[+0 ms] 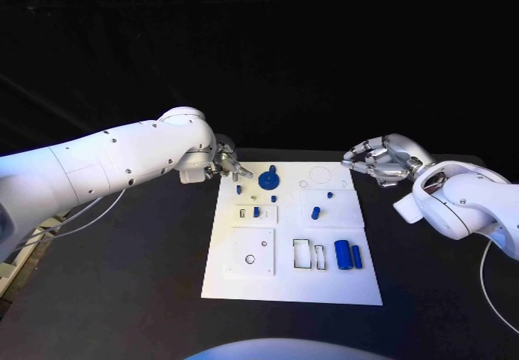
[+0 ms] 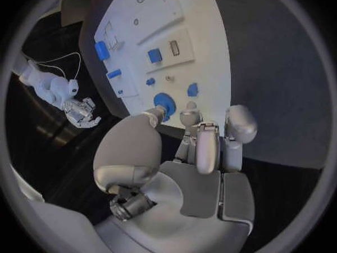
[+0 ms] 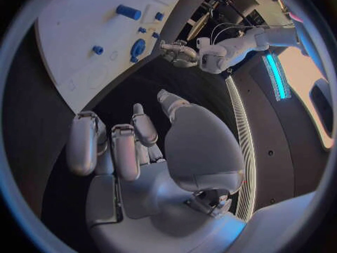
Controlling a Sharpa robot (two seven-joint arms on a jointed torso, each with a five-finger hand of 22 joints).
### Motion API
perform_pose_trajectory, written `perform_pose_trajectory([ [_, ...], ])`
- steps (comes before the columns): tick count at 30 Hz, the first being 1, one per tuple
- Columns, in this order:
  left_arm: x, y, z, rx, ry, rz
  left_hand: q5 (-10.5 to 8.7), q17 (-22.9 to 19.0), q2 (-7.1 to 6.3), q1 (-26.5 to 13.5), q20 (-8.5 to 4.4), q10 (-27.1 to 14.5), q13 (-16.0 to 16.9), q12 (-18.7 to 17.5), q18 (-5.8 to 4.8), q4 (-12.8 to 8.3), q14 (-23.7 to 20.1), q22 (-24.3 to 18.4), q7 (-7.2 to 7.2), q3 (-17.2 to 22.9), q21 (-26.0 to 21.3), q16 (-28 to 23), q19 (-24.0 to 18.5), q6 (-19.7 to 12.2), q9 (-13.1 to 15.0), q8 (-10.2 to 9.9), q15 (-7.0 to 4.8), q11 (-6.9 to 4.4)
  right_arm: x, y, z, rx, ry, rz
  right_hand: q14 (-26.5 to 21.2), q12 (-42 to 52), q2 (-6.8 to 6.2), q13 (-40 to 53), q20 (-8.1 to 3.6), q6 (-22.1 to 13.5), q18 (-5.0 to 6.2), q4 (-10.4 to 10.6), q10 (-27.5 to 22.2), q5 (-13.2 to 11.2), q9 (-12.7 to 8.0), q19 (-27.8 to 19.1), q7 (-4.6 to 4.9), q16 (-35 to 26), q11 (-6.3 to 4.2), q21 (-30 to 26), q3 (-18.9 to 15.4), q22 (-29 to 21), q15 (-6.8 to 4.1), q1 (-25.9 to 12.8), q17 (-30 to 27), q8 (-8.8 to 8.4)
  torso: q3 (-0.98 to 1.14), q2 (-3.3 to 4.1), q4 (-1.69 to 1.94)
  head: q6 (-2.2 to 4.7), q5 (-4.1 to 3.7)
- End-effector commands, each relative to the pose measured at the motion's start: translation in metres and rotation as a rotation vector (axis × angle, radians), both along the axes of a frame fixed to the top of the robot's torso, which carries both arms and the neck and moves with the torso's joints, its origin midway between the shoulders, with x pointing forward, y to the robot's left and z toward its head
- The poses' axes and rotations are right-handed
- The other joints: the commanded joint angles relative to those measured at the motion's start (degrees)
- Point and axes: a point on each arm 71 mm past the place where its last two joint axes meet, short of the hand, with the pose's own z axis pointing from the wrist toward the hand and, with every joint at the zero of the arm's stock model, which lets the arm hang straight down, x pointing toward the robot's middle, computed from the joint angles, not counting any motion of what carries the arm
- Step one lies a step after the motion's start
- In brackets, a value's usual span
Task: Assemble the parts on the task board
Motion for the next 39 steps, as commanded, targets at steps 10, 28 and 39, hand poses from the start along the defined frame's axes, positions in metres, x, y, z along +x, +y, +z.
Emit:
perform_pose_trajectory([
  [10,0.008,0.002,-0.015,0.061,0.018,-0.027,0.32,6.45,0.15,0.97,0.37,-0.07,-0.06,0.33,0.61,-0.01,3.67,-0.04,-0.17,-0.47,-0.25,-0.18,-0.22,0.58,-0.25,-0.39,0.47,0.31,0.000,0.001,0.000,0.004,-0.010,0.002,3.33,-0.33,0.07,-0.11,0.04,-0.59,1.04,0.20,-0.31,0.14,0.08,-0.24,-0.05,-0.28,0.05,-0.41,-0.01,3.39,-0.25,-0.39,4.50,0.32,0.11,0.06,-0.02,-0.09,0.11],
  [28,0.008,0.000,-0.025,0.041,0.080,-0.035,0.32,6.74,0.89,2.87,0.32,-0.07,-0.06,0.67,0.56,-0.10,3.73,0.29,-0.44,-0.75,-0.10,0.00,-0.09,2.16,-1.04,-0.22,0.27,0.06,0.000,0.001,0.000,0.003,-0.009,0.002,3.34,-0.25,0.14,-0.02,0.04,-0.64,1.03,0.21,-0.24,0.26,0.08,-0.22,-0.05,-0.26,0.04,-0.40,0.01,3.41,-0.26,-0.28,4.55,0.39,0.13,0.01,0.03,-0.28,-0.05],
  [39,0.007,-0.002,-0.026,0.027,0.091,-0.035,0.32,7.18,2.09,6.10,0.28,0.18,0.00,1.11,0.50,-0.28,3.89,0.70,-0.62,0.25,0.10,0.26,0.07,3.58,-1.88,0.06,0.11,-0.12,0.000,0.002,0.000,0.003,-0.008,0.004,3.33,-0.27,0.17,-0.05,0.03,-0.65,1.03,0.21,-0.26,0.32,0.09,-0.23,-0.05,-0.28,0.04,-0.41,0.02,3.40,-0.26,-0.22,4.53,0.43,0.14,-0.02,0.00,-0.41,0.01],
])
